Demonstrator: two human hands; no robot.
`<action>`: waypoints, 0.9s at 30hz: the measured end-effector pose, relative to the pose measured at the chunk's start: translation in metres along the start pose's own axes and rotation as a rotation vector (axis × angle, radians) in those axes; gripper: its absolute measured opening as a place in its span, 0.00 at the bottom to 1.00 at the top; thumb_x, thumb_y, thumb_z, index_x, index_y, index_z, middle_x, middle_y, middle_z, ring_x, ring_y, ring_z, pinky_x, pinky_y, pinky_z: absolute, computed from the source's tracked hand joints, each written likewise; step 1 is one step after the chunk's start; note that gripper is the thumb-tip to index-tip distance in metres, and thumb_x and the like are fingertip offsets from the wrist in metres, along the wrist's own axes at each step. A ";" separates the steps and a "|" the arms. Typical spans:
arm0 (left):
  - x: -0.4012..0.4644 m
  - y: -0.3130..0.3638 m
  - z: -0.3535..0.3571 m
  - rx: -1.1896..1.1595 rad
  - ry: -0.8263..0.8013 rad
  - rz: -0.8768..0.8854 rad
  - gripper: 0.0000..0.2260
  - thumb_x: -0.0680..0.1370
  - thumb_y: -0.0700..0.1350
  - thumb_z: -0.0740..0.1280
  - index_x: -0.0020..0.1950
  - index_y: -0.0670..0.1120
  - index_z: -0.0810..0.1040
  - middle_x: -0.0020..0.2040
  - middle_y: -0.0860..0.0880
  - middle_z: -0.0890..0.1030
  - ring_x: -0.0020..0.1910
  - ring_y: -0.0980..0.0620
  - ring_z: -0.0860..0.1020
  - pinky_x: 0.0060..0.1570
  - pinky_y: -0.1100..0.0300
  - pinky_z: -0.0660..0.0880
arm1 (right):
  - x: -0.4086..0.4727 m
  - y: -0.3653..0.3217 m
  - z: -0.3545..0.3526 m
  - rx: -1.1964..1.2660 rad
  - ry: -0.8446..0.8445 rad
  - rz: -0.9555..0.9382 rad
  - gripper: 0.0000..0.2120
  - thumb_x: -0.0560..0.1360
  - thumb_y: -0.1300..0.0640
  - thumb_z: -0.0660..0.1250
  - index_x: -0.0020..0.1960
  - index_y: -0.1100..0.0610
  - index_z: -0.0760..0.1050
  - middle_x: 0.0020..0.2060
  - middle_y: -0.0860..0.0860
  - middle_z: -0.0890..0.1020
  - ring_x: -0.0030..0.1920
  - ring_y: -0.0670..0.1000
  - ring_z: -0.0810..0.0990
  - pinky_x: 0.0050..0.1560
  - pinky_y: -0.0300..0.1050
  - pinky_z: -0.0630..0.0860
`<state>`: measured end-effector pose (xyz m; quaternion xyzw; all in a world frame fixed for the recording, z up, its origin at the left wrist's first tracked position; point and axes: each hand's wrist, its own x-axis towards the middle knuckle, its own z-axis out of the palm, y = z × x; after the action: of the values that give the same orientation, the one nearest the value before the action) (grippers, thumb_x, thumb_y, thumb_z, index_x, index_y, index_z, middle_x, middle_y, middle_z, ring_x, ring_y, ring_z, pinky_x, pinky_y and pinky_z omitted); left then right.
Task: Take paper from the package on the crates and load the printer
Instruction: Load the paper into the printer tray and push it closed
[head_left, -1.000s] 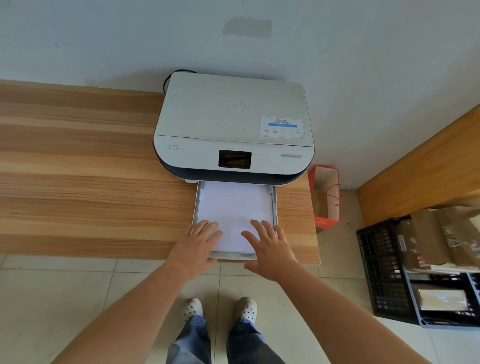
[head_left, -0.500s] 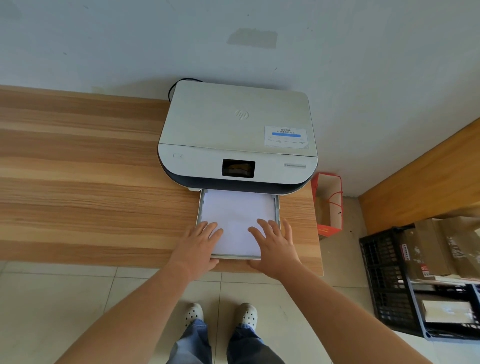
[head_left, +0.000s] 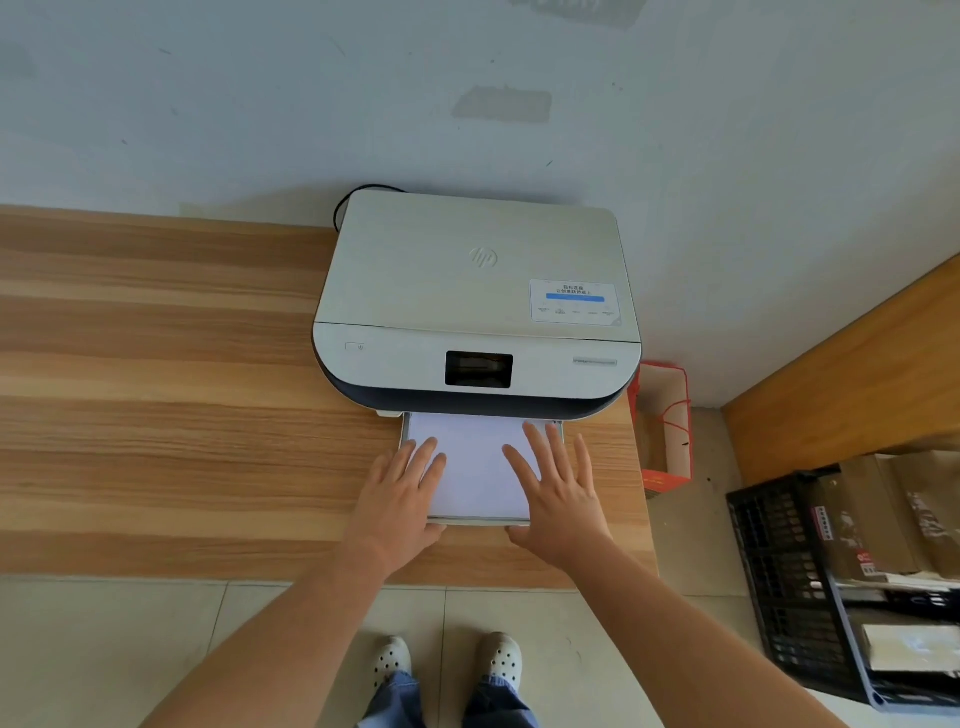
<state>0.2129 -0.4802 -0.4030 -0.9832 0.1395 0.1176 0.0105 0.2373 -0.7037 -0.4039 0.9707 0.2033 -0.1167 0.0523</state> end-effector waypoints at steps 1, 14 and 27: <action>0.002 -0.001 0.000 0.001 0.009 -0.008 0.37 0.76 0.60 0.62 0.78 0.46 0.51 0.79 0.45 0.50 0.77 0.43 0.50 0.72 0.45 0.53 | 0.003 0.001 0.000 -0.004 0.009 0.006 0.49 0.67 0.34 0.66 0.77 0.48 0.42 0.77 0.55 0.36 0.75 0.60 0.31 0.72 0.65 0.34; 0.044 -0.017 -0.008 0.094 0.164 -0.020 0.39 0.69 0.56 0.74 0.74 0.43 0.63 0.78 0.41 0.54 0.75 0.39 0.56 0.72 0.40 0.54 | 0.048 0.015 -0.017 -0.076 0.049 0.027 0.51 0.70 0.35 0.65 0.77 0.52 0.36 0.76 0.57 0.32 0.74 0.59 0.28 0.73 0.63 0.33; 0.073 -0.028 -0.018 0.171 0.168 -0.029 0.46 0.72 0.57 0.69 0.78 0.44 0.44 0.78 0.42 0.38 0.76 0.39 0.38 0.73 0.37 0.43 | 0.075 0.022 -0.026 -0.087 0.123 0.058 0.57 0.67 0.36 0.69 0.78 0.54 0.35 0.76 0.56 0.33 0.75 0.60 0.31 0.74 0.63 0.35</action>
<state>0.2930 -0.4739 -0.4028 -0.9870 0.1354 0.0222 0.0842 0.3181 -0.6911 -0.3963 0.9783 0.1830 -0.0465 0.0851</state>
